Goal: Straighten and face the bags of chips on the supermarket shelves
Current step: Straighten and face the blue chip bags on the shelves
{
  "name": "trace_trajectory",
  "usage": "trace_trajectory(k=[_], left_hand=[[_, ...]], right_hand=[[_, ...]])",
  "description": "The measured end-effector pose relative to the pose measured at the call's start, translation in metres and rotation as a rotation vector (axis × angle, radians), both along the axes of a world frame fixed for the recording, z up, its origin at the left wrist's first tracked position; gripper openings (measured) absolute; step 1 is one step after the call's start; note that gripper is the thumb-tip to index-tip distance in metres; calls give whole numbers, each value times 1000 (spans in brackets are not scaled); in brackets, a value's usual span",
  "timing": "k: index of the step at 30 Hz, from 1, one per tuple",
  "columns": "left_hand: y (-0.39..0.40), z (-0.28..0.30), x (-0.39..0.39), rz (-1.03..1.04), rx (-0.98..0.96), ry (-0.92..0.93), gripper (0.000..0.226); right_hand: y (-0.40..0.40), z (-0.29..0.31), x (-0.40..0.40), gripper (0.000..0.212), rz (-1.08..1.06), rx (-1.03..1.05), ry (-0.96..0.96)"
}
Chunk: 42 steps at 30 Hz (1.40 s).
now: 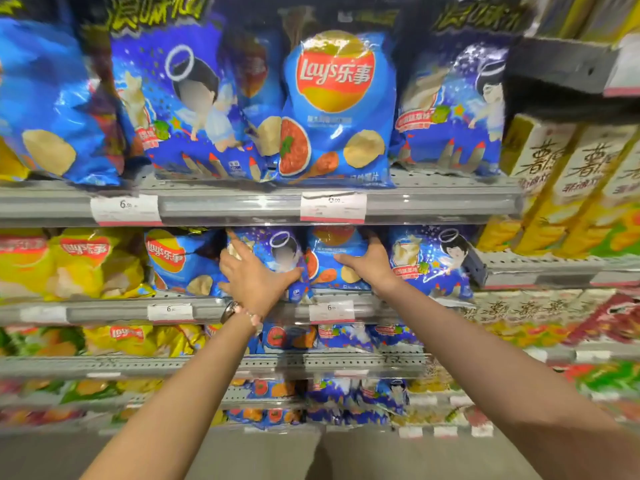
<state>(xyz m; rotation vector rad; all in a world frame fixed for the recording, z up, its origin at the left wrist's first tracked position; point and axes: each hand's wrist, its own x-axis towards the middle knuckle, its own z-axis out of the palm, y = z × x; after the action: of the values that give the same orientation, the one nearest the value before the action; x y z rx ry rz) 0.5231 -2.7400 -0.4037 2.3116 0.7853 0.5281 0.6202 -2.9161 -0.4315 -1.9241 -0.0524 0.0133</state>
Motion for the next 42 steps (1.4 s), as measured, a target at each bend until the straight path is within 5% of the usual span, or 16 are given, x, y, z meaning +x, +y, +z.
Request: trace_trajectory(k=[19, 27, 42], left_hand=[[11, 28, -37, -167, -18, 11, 132], [28, 27, -71, -190, 57, 67, 137], [64, 21, -117, -472, 131, 52, 135]], right_hand=[[10, 9, -4, 50, -98, 96, -58], [19, 6, -21, 76, -80, 151, -73], [47, 7, -51, 64, -115, 304, -45]])
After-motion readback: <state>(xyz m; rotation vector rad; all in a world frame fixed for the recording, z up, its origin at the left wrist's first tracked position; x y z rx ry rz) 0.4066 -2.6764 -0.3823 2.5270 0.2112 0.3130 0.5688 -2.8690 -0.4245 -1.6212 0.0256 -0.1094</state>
